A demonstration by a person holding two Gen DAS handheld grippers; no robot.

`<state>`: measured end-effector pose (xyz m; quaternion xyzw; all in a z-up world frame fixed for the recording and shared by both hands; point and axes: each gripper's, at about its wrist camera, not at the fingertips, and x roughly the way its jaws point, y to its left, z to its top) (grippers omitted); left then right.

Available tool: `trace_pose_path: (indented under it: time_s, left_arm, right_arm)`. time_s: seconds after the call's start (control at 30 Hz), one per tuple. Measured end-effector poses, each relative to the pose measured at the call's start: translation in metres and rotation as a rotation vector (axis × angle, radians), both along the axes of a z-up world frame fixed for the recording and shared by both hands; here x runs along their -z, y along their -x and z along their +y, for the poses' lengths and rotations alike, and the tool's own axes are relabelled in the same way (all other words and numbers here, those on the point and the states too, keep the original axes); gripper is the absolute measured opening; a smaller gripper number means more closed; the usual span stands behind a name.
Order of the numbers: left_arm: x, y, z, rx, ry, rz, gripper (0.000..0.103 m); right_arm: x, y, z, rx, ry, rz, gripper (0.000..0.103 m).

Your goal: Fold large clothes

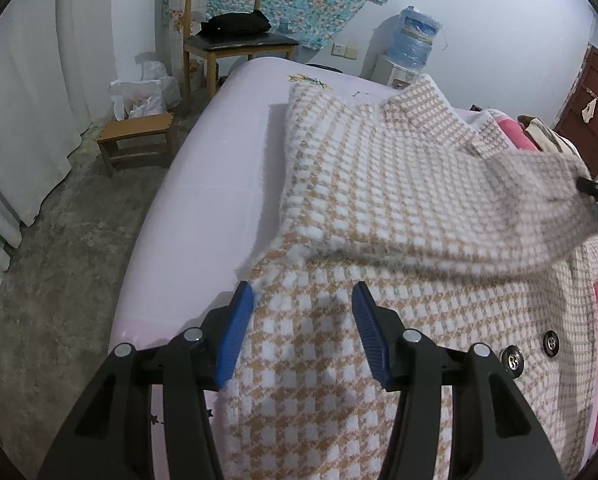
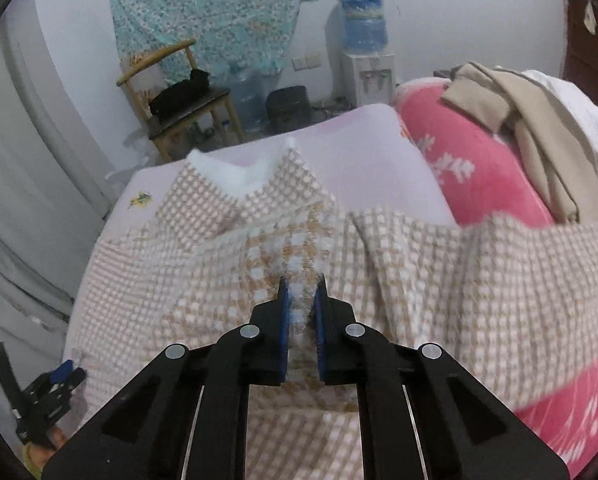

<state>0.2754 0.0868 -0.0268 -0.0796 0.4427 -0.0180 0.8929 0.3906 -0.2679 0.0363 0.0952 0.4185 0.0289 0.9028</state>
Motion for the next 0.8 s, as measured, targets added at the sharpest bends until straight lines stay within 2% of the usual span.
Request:
trace_pose_path:
  time_s: [0.07, 0.17, 0.27, 0.33, 0.37, 0.47, 0.6, 0.73, 0.8]
  left_arm:
    - [0.001, 0.000, -0.001, -0.002, -0.003, 0.000, 0.051]
    - [0.001, -0.001, -0.002, 0.004, -0.009, 0.000, 0.051]
    - [-0.001, 0.000, 0.000, 0.012, 0.003, 0.000, 0.051]
    - [-0.007, 0.004, 0.004, 0.014, 0.019, 0.006, 0.051]
    - [-0.011, 0.008, 0.006, 0.013, 0.023, 0.009, 0.051]
    - [-0.033, 0.029, 0.018, 0.017, 0.023, -0.019, 0.051]
    - [-0.064, 0.048, 0.029, 0.016, -0.015, -0.055, 0.051]
    - [-0.082, 0.037, 0.020, 0.044, 0.020, -0.078, 0.051]
    - [-0.085, 0.023, 0.007, 0.069, 0.032, -0.084, 0.051]
  right_arm:
    - [0.022, -0.014, -0.001, -0.007, 0.008, 0.054, 0.009]
    - [0.047, -0.013, -0.016, -0.013, 0.035, 0.087, 0.011]
    - [0.064, -0.016, -0.026, 0.000, 0.026, 0.129, 0.017]
    - [0.061, -0.010, -0.032, 0.019, 0.025, 0.121, 0.027]
    - [0.057, -0.006, -0.034, 0.028, 0.029, 0.108, 0.028]
    - [0.038, 0.013, -0.040, 0.034, 0.056, 0.055, 0.029]
    - [0.027, 0.027, -0.039, -0.020, 0.028, 0.017, 0.029]
    - [0.046, 0.021, -0.016, -0.108, 0.036, 0.042, 0.029]
    - [0.065, 0.014, -0.007, -0.118, 0.062, 0.092, 0.029]
